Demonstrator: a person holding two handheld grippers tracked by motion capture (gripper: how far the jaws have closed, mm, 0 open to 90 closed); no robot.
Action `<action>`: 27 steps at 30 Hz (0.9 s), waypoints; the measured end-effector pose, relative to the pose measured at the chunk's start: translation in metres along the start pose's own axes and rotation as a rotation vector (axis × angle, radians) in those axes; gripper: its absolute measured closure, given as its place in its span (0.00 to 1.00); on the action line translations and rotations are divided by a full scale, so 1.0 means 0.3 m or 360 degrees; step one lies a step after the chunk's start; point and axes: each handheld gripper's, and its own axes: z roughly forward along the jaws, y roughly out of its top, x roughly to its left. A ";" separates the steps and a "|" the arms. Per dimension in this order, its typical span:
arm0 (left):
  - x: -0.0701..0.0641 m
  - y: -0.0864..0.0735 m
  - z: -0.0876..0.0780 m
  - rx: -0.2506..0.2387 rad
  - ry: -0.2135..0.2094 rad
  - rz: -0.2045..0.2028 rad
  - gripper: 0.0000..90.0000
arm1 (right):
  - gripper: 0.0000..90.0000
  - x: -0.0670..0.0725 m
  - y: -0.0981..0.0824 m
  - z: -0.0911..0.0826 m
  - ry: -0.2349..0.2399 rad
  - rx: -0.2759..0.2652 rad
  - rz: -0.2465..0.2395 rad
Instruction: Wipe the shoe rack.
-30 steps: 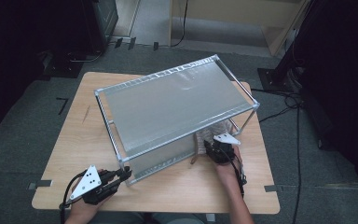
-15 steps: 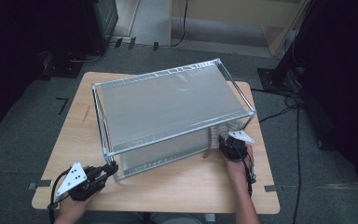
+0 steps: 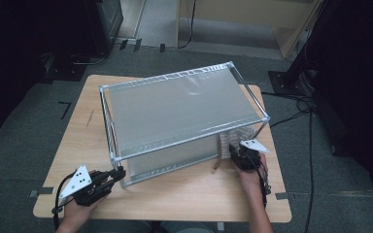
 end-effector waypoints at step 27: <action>-0.087 0.020 0.106 0.0043 -0.0183 0.0096 0.88 | 0.77 0.672 -0.083 -0.018 0.0715 0.0040 -0.0511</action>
